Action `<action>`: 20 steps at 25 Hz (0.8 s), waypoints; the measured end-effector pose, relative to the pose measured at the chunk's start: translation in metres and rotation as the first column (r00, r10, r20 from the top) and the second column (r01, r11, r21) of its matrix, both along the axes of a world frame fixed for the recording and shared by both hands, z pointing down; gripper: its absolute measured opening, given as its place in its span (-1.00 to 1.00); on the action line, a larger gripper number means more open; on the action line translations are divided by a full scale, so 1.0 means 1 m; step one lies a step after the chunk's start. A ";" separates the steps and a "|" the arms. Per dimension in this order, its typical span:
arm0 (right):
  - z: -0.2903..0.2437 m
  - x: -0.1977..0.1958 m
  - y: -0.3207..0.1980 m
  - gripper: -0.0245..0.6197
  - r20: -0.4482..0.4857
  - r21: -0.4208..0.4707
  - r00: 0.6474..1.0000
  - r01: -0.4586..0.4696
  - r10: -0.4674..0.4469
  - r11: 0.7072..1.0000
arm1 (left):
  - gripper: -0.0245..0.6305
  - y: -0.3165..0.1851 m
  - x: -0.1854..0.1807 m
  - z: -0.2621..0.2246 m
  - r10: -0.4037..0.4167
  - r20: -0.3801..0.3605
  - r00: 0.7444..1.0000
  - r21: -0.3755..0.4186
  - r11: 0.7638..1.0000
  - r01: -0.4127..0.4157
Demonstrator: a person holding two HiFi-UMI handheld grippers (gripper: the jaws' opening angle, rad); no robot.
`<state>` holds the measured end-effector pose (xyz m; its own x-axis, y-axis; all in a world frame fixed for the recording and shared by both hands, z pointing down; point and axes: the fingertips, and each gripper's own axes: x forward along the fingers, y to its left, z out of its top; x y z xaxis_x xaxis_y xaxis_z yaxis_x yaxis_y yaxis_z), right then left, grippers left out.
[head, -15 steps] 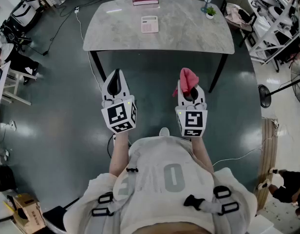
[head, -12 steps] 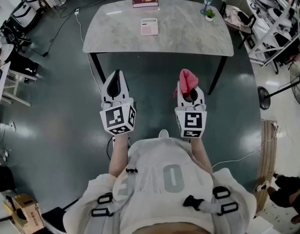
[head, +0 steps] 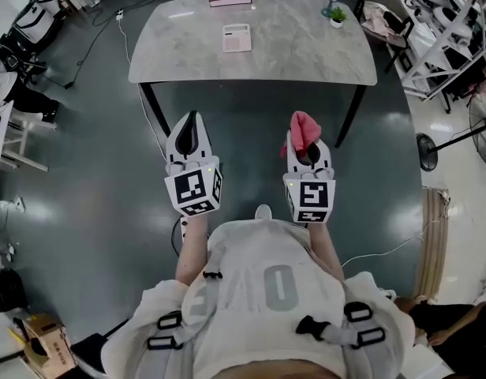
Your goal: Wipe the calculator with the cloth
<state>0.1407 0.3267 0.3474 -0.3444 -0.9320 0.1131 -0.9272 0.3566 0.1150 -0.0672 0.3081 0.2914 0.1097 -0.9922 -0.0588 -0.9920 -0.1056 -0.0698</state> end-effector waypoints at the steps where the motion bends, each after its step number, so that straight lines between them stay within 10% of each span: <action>1: 0.003 0.002 0.001 -0.75 0.019 -0.008 1.000 0.000 0.000 1.000 | -0.86 0.000 -0.001 0.002 -0.014 -0.008 1.000 -0.007 1.000 0.014; 7: 0.013 0.008 0.012 -0.75 0.061 -0.040 0.998 0.009 -0.007 0.999 | -0.83 0.009 0.002 -0.006 -0.017 -0.024 1.000 -0.005 1.000 0.016; 10: 0.016 0.003 0.014 -0.75 0.075 -0.046 0.997 0.025 -0.021 0.999 | -0.17 0.010 0.003 -0.006 0.031 -0.082 0.996 -0.022 0.999 -0.033; 20: 0.031 -0.008 0.016 -0.75 0.070 -0.084 0.996 0.056 -0.050 0.995 | -0.03 0.002 -0.004 0.009 0.040 -0.125 0.991 -0.057 0.997 -0.047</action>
